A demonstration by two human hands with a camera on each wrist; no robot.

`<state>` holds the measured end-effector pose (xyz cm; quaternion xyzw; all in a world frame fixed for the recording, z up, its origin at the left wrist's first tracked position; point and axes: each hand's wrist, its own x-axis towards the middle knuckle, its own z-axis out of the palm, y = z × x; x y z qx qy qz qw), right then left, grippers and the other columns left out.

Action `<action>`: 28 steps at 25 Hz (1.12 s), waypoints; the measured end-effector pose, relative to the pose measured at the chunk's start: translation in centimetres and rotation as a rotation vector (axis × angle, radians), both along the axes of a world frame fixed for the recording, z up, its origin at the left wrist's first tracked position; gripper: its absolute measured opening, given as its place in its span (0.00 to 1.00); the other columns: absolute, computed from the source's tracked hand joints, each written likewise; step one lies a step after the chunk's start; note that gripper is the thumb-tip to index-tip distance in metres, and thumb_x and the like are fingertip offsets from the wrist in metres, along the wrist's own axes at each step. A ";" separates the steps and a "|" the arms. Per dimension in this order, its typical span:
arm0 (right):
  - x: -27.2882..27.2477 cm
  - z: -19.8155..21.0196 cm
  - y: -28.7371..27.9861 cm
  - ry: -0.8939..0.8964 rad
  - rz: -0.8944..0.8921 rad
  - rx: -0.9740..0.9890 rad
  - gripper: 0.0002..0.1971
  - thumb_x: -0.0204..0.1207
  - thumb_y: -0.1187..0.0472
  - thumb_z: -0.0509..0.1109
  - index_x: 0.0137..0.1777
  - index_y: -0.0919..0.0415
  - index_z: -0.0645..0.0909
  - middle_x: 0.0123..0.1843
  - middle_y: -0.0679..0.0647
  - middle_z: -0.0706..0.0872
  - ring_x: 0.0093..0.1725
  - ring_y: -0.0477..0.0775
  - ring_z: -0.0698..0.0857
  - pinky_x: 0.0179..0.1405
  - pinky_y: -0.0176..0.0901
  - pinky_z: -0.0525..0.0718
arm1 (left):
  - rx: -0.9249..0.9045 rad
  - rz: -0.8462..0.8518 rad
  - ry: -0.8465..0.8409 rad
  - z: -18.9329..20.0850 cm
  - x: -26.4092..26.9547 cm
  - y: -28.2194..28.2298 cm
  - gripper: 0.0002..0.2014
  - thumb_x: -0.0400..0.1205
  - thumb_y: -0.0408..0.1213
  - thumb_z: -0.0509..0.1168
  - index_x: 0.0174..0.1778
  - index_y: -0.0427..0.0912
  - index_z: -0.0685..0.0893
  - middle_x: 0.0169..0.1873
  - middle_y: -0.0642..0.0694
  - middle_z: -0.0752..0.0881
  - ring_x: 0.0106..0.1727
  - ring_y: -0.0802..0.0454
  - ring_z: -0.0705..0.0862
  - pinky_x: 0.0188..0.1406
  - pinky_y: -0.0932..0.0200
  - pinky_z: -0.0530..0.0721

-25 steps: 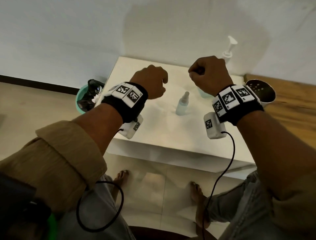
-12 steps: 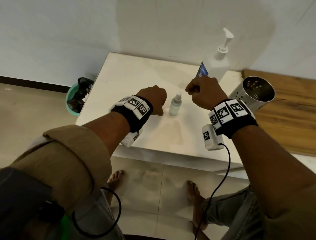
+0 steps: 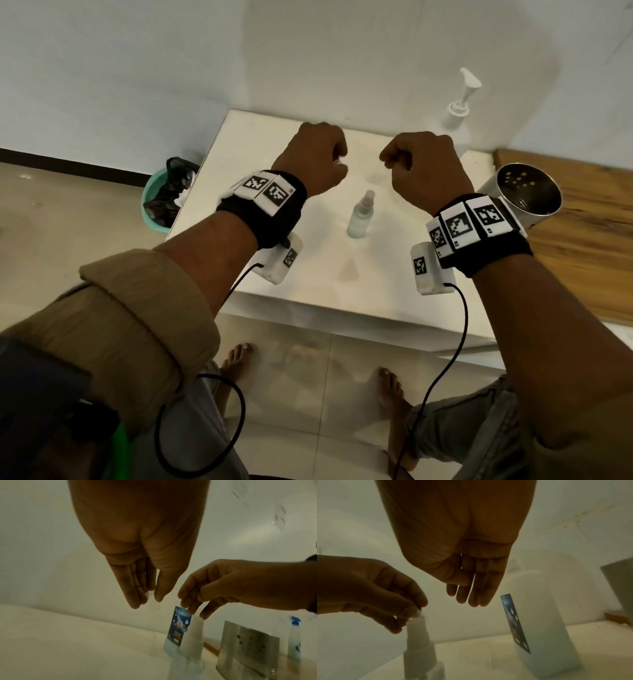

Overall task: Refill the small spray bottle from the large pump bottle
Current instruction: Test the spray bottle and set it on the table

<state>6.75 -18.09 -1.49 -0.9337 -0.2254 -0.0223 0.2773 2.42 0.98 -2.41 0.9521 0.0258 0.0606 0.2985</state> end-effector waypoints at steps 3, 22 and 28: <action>-0.6 0.4 0.8 -0.038 0.108 0.025 0.18 0.70 0.63 0.61 0.57 0.50 0.84 0.50 0.44 0.89 0.49 0.48 0.87 0.51 0.54 0.88 | -0.274 0.023 -0.108 1.3 -0.2 -0.7 0.16 0.73 0.38 0.74 0.55 0.41 0.83 0.38 0.48 0.90 0.40 0.54 0.87 0.45 0.57 0.88; -1.1 2.9 -1.0 0.122 0.182 0.153 0.11 0.71 0.55 0.80 0.53 0.50 0.86 0.45 0.44 0.90 0.40 0.40 0.87 0.39 0.27 0.84 | 0.058 -0.327 0.356 1.8 -1.6 0.4 0.26 0.77 0.39 0.71 0.71 0.47 0.73 0.59 0.53 0.84 0.53 0.53 0.82 0.47 0.61 0.80; -1.6 2.7 -1.0 0.249 0.253 0.196 0.07 0.74 0.64 0.76 0.52 0.56 0.87 0.42 0.50 0.91 0.38 0.50 0.91 0.45 0.52 0.92 | 0.108 -0.342 0.423 -0.2 -1.5 -0.5 0.30 0.75 0.50 0.75 0.71 0.47 0.74 0.60 0.51 0.84 0.50 0.53 0.82 0.47 0.60 0.77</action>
